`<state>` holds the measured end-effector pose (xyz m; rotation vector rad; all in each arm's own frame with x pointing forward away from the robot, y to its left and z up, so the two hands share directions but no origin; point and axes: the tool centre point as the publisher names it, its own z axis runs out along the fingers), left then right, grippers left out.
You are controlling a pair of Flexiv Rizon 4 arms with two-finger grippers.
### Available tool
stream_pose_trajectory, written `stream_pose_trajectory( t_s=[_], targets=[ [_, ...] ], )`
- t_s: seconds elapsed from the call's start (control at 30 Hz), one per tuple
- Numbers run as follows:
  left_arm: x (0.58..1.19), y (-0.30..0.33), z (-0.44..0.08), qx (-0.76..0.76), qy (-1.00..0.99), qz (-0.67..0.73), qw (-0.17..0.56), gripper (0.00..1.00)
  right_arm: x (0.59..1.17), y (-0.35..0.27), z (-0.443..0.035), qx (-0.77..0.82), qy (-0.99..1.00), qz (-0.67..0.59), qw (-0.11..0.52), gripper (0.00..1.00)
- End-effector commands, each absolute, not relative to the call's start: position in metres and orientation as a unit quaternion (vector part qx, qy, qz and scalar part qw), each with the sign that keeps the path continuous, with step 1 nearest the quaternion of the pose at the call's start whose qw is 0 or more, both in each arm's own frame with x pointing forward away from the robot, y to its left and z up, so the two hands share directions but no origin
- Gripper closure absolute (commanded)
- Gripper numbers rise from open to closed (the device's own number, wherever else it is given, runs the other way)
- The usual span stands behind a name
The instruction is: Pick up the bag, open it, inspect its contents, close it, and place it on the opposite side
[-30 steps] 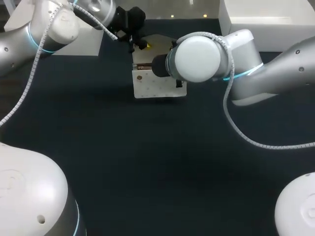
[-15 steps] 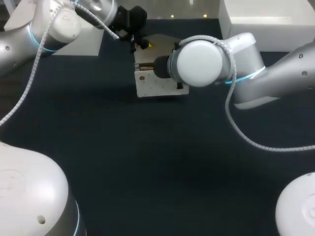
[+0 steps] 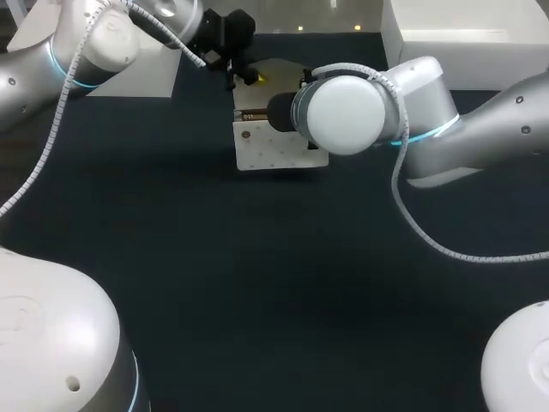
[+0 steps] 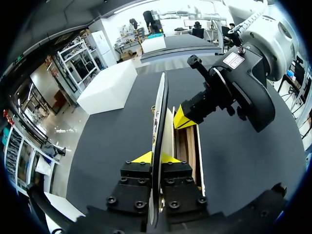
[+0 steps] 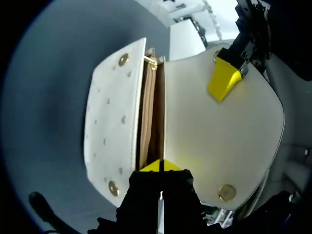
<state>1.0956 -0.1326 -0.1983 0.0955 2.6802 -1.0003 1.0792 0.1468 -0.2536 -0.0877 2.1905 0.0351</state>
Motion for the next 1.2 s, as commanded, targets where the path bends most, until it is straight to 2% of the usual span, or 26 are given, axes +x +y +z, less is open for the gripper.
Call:
stream_pose_trajectory(
  t_s=[0.03,0.4,0.7,1.2],
  targets=[
    [1.097,-0.133,-0.197,0.033,0.927,-0.347,0.138,1.0,1.082,0.147,-0.255,-0.034,0.886,0.013,0.461,1.0],
    [1.098,-0.134,-0.197,0.029,0.927,-0.347,0.137,1.0,1.083,0.146,-0.265,-0.035,0.892,0.012,0.45,1.0],
    [1.103,-0.133,-0.198,0.002,0.924,-0.371,0.094,1.0,1.072,0.144,-0.276,-0.031,0.898,0.017,0.439,1.0],
    [1.096,-0.136,-0.2,-0.002,0.923,-0.374,0.092,1.0,1.072,0.149,-0.271,-0.031,0.894,0.021,0.447,1.0]
  ],
)
